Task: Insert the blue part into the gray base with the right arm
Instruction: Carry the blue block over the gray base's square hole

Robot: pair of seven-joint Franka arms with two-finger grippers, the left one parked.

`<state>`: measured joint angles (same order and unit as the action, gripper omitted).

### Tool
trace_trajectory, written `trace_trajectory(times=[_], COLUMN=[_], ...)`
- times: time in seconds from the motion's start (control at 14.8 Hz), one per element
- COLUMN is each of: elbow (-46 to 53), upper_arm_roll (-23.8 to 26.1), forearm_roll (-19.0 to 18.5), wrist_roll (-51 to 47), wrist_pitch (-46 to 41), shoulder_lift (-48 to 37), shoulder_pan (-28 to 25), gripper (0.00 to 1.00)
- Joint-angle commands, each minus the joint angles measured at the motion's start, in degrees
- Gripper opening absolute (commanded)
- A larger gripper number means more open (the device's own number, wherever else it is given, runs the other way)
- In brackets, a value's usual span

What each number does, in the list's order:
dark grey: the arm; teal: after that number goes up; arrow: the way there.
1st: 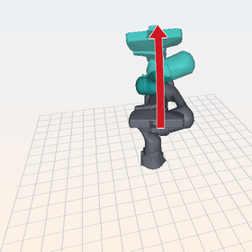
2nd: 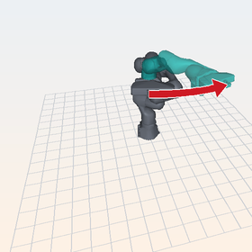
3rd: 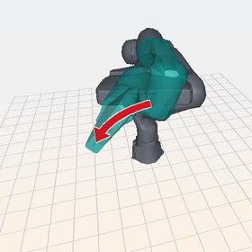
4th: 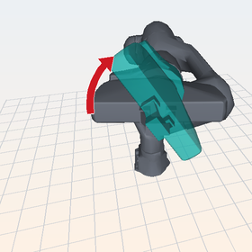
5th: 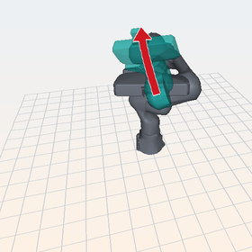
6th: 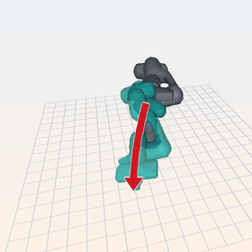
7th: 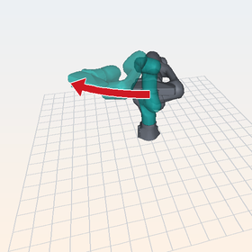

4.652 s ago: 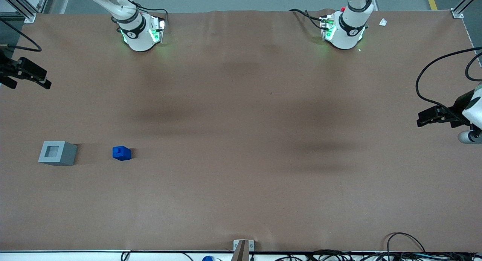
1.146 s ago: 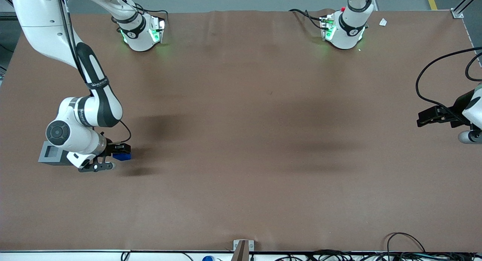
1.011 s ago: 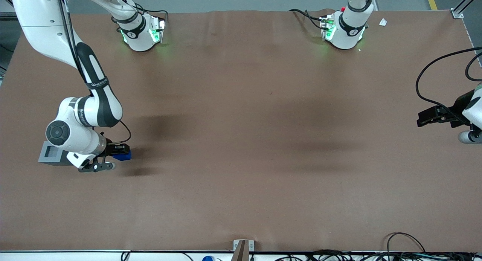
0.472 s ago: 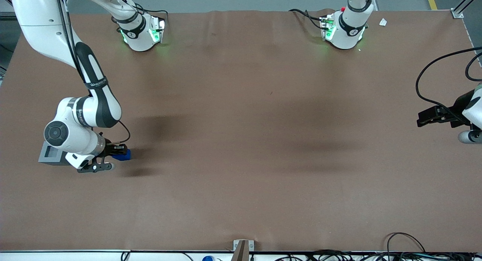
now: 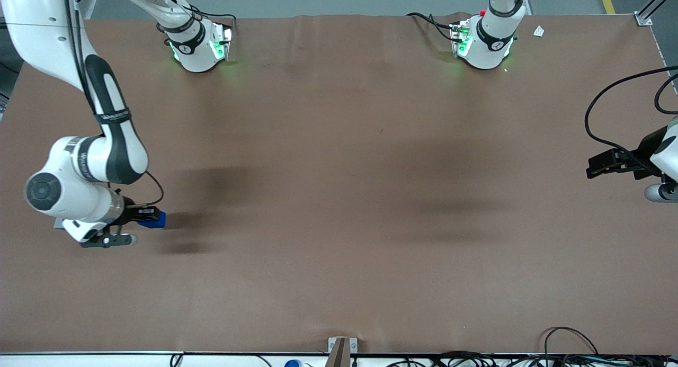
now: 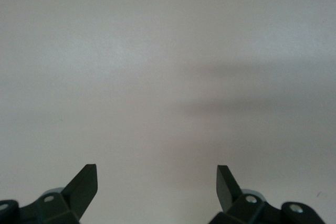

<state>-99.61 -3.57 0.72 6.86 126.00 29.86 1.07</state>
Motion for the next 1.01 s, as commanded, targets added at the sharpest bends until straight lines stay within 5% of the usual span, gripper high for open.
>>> trace_trajectory(times=[0.0,0.47,0.94], elbow=[0.72,3.80,13.39], upper_arm_roll=[0.76,0.76,0.85], forearm_roll=[-0.72,-0.72,-0.72], wrist_roll=[2.18,4.48,8.43], wrist_pitch=[-0.93,-1.37,-13.06], shoulder_lift=[-1.38,-1.30,0.02], shoulder_pan=[3.84,10.08,15.01], gripper=[0.23,0.22,0.21])
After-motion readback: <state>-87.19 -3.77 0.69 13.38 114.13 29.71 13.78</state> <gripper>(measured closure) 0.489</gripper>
